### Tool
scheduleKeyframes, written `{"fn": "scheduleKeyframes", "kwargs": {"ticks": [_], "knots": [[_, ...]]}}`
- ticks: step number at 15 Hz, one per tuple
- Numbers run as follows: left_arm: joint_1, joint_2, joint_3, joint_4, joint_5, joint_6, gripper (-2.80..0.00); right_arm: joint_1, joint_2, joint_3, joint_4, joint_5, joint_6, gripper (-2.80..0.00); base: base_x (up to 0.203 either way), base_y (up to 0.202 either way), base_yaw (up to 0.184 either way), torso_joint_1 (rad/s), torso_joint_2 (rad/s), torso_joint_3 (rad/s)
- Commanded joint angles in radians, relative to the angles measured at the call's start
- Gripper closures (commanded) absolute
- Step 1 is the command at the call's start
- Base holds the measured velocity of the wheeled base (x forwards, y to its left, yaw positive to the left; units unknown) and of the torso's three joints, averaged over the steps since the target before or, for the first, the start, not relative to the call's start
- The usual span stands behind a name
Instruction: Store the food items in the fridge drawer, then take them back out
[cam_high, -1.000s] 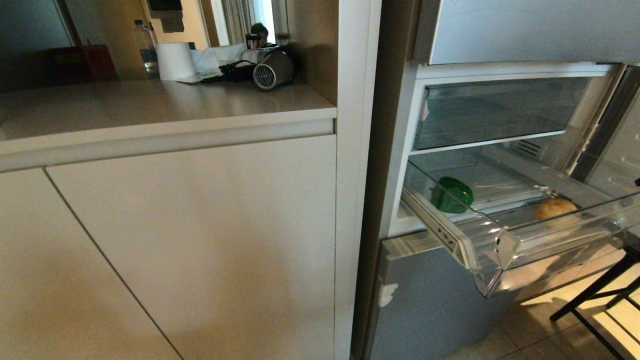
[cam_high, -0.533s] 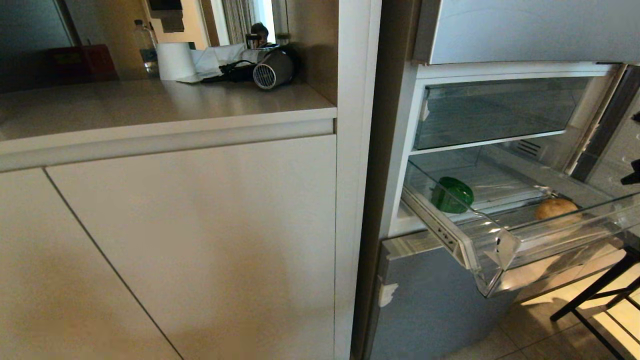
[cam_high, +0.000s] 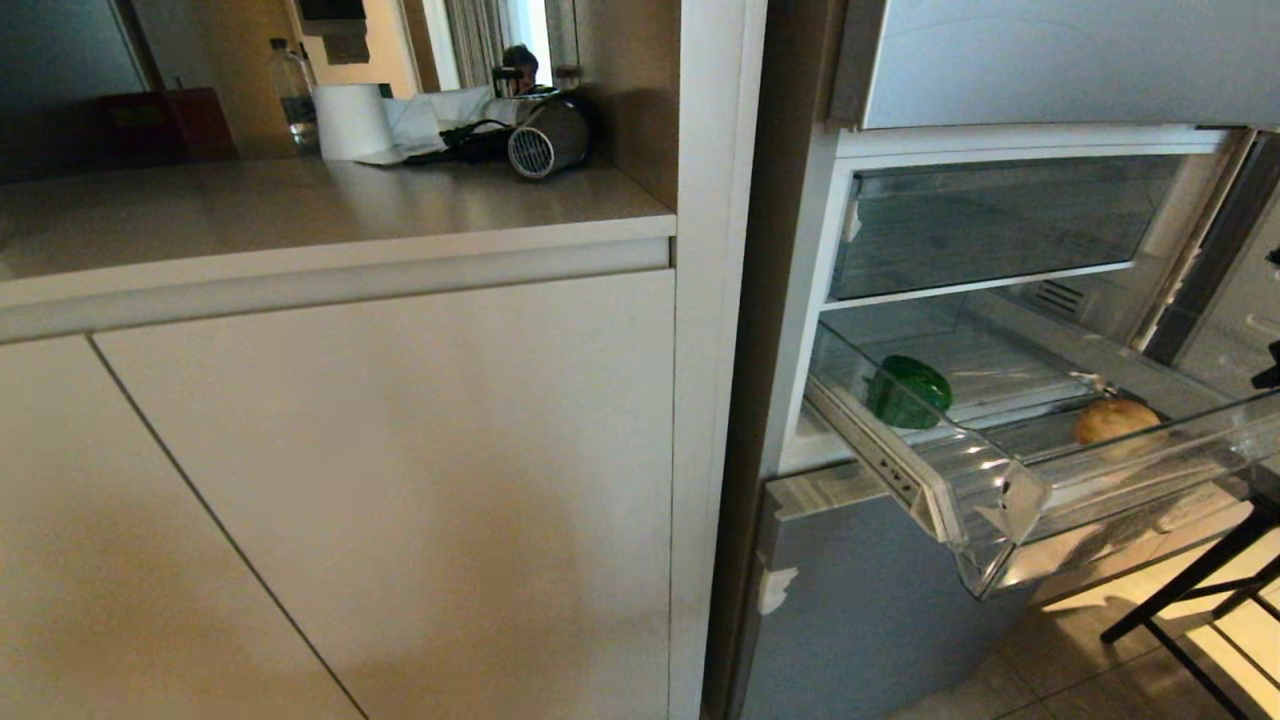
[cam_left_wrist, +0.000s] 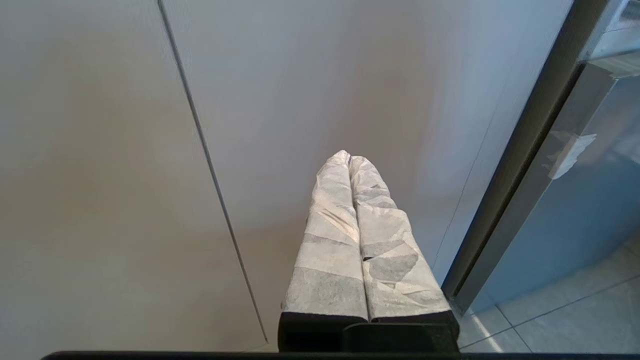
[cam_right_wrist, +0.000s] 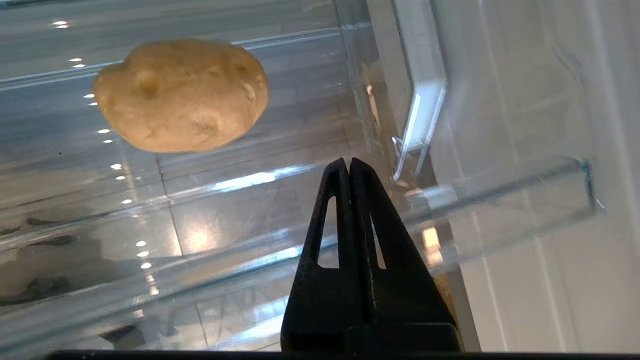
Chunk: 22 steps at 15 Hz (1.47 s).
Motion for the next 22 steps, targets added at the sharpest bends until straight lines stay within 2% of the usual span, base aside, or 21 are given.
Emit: {"fn": "scheduleKeyframes", "kwargs": {"ticks": [1,3,8,13,15,20,22], "knots": [[0.0,0.0,0.009,-0.001,0.0,0.0,0.0,-0.02,-0.015,0.016,0.016,-0.002,-0.008,0.0,0.0,0.0,0.0,0.0,0.0,0.0],[-0.001,0.0,0.009,-0.001,0.0,0.0,0.0,-0.019,-0.016,0.011,0.013,0.01,-0.004,0.0,0.0,0.0,0.0,0.0,0.0,0.0],[0.0,0.0,0.009,-0.001,0.0,0.0,0.0,0.022,-0.02,-0.007,0.005,0.097,0.009,0.0,0.0,0.0,0.0,0.0,0.0,0.0],[0.0,0.0,0.009,0.0,0.0,0.0,0.0,0.025,-0.197,0.041,0.008,0.144,0.061,0.0,0.0,0.0,0.0,0.0,0.0,0.0],[0.0,0.0,0.009,-0.001,0.0,0.0,0.0,0.027,-0.311,0.092,0.008,0.146,0.117,0.0,0.0,0.0,0.0,0.0,0.0,0.0],[0.0,0.0,0.009,-0.001,0.0,0.0,0.0,0.027,-0.609,0.292,0.007,0.144,0.379,0.0,0.0,0.0,0.0,0.0,0.0,0.0],[0.0,0.0,0.009,-0.001,0.0,0.0,0.0,0.027,-0.771,0.395,0.007,0.145,0.427,0.0,0.0,0.0,0.0,0.0,0.0,0.0]]}}
